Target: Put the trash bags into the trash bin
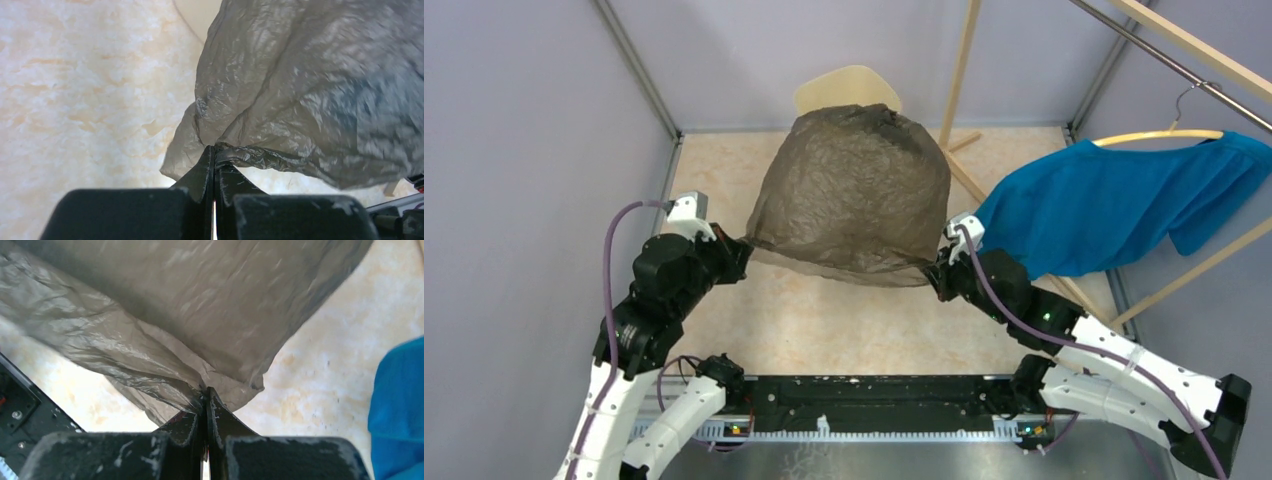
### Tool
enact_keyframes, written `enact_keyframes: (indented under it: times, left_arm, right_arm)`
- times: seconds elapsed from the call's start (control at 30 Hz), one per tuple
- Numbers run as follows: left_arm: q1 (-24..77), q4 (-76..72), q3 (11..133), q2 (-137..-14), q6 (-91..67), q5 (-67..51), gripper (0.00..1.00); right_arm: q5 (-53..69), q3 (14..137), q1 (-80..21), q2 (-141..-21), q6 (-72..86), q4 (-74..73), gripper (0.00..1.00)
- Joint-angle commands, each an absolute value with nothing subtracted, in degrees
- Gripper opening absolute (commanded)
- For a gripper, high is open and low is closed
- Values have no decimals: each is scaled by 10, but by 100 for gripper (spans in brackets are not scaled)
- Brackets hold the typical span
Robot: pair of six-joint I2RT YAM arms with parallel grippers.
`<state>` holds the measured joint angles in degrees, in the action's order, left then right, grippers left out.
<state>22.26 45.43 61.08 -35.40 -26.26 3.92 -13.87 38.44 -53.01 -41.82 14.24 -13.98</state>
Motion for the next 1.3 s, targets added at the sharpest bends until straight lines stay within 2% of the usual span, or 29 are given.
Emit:
enact_keyframes:
  times: [0.0,0.2,0.4,0.6,0.77,0.9,1.03,1.13,1.27]
  left_arm:
    - [223,496,665,-349,-211,33,0]
    - [223,457,731,-356,-174,-52,0]
    - [223,320,736,-399,-196,-222,0]
    - [223,197,749,-458,-275,-351,0]
    - [228,54,676,-481,-383,-424,0]
    - [280,25,649,-498,-391,-379,0]
    - [381,29,657,-528,-358,-305,0]
    - [403,29,657,-547,-361,-280,0]
    - [405,9,639,-542,-374,-252,0]
  right_arm:
    - [-159,387,-532,-392,172,-186,0]
    - [-189,461,-531,-351,138,-228,0]
    - [-166,552,-531,-421,61,-199,0]
    - [-92,626,-530,-495,46,-177,0]
    - [11,637,-531,-540,82,-100,0]
    - [96,642,-531,-573,124,-14,1]
    - [140,653,-531,-610,156,54,2]
    - [173,663,-531,-634,167,73,3]
    - [168,631,-531,-618,186,116,15]
